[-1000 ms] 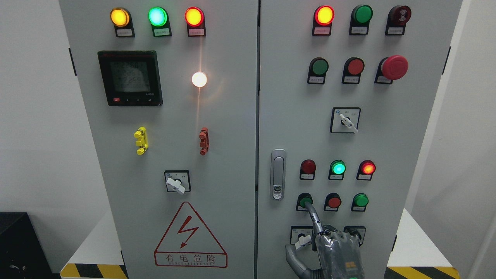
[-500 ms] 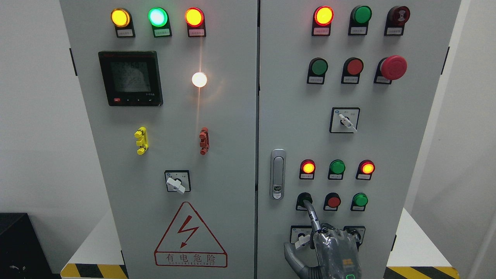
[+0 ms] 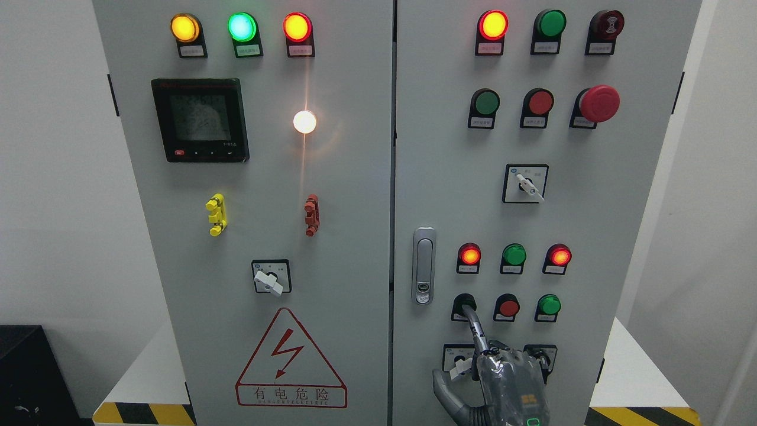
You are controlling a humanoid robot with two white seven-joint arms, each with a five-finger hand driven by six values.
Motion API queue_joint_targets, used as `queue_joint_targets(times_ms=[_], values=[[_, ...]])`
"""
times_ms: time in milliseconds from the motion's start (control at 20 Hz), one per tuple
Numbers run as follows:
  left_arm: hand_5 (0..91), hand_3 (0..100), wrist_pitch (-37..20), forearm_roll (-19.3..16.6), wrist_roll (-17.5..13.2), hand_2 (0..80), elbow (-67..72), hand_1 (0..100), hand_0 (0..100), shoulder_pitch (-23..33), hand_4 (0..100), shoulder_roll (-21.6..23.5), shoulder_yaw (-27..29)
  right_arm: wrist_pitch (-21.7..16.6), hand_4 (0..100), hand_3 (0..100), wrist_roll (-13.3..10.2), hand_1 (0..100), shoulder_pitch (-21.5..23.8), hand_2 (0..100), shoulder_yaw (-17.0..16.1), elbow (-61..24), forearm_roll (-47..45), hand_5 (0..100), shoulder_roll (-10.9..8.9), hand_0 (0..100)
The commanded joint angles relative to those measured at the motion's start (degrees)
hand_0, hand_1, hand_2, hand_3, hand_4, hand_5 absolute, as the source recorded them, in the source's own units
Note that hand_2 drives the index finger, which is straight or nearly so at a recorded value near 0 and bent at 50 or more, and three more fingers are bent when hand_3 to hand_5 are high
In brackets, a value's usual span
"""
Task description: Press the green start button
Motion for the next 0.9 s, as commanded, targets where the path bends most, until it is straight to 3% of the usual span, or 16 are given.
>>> queue_joint_targets(times_ms=[0,400,650,850], values=[[0.0,0,0.0,0.0,0.0,0.0,-1.6,56,12,-1.3,0,0.0,0.0,-0.6,81,87,-0.3,37,0.7,0,0.0,-2.6,-1.6,94,0.2,48],[0.0,0,0.0,0.0,0.0,0.0,-1.6,56,12,-1.3,0,0.0,0.0,-1.9,80,87,-0.3,39,5.1,0,0.2,-8.1,-4.7,94,0.2,48],[0.0,0,0.0,0.0,0.0,0.0,-1.6,56,12,-1.3,0,0.1,0.0,-3.3,73,76,-0.2,36,8.7,0,0.2,-12.2,-10.1,81,0.2,60],[0.0,0,0.0,0.0,0.0,0.0,-1.6,56,12,-1.3,0,0.0,0.0,-3.1,68,68,0.3,31,10.2,0,0.2,-14.6,-15.1,75,0.2,58]])
